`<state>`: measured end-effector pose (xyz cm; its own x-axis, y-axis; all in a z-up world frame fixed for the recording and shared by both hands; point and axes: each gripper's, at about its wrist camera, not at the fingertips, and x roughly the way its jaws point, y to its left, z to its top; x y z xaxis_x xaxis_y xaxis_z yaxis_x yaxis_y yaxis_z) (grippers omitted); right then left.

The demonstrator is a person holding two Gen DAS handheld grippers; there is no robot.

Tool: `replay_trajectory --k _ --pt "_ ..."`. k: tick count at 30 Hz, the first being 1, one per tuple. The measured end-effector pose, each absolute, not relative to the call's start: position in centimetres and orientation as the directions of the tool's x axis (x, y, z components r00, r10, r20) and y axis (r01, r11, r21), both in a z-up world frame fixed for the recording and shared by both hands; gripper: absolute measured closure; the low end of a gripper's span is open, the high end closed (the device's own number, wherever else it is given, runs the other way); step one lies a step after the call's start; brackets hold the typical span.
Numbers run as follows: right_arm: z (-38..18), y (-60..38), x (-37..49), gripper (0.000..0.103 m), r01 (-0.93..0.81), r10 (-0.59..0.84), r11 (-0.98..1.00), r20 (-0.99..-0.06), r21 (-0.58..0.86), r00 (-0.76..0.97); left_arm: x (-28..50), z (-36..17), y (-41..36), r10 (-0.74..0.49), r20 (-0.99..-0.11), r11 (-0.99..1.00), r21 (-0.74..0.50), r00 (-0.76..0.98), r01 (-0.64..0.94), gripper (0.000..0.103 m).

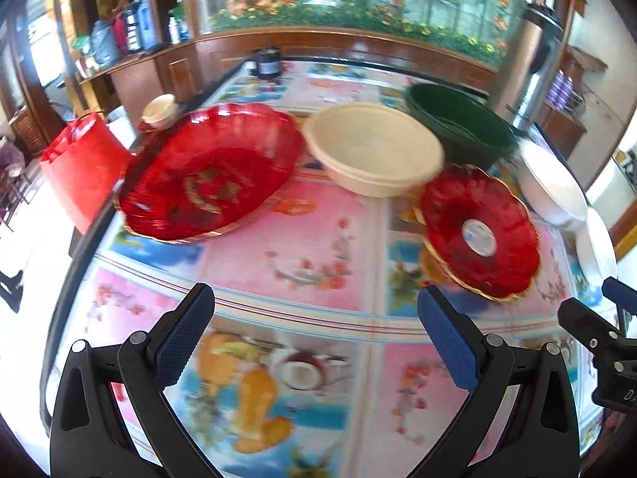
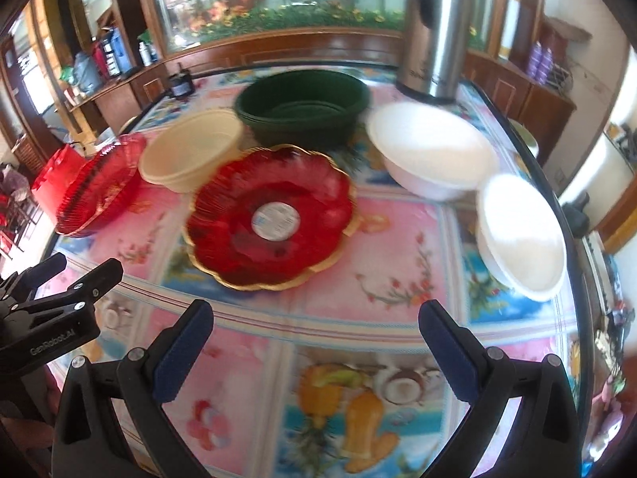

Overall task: Organize plates and bowls
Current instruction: 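Move the left gripper toward the large red 'THE WEDDING' plate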

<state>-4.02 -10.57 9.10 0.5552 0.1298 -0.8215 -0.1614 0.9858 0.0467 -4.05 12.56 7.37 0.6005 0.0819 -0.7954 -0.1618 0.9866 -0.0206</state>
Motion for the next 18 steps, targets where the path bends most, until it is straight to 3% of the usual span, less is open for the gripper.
replay_trajectory --k 18 --pt "11.2 -1.8 -2.0 0.000 -0.306 0.266 0.947 -0.778 0.100 0.570 -4.3 10.2 22.4 0.213 -0.756 0.945 -0.001 0.619 -0.326 0.000"
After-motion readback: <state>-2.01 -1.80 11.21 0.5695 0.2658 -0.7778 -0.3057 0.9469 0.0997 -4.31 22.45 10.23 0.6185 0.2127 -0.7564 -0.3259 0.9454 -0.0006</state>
